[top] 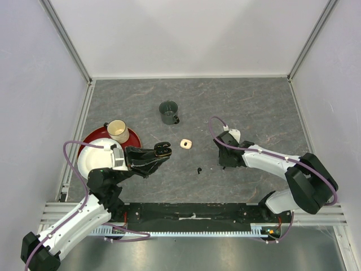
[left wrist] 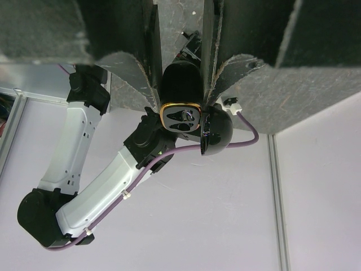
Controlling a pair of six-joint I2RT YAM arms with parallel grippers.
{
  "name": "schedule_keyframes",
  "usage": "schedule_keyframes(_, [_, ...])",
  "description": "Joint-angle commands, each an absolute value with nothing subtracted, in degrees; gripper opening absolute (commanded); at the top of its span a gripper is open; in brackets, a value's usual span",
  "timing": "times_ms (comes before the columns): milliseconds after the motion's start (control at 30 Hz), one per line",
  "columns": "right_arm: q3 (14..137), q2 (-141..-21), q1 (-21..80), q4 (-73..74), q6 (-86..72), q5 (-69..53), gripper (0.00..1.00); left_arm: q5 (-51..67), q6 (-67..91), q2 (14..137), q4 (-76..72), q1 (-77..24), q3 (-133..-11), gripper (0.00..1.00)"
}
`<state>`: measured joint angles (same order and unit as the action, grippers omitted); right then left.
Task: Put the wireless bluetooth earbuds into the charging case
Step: Pick up the earbud from the center of the board.
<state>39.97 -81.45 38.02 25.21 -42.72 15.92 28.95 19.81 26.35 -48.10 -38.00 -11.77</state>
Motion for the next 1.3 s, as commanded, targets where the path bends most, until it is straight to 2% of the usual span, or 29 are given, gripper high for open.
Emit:
schedule_keyframes(0, [39.99,-82.36,37.71,24.43,-44.38,17.93,0.4,27.42,18.28,26.37,-49.13,-38.14,-11.34,0.02])
schedule_keyframes(1267, [39.2,-80.24,37.71,26.1,-45.18,17.31,0.37,27.69,19.16,28.04,-50.28,-38.14,-10.99,0.02])
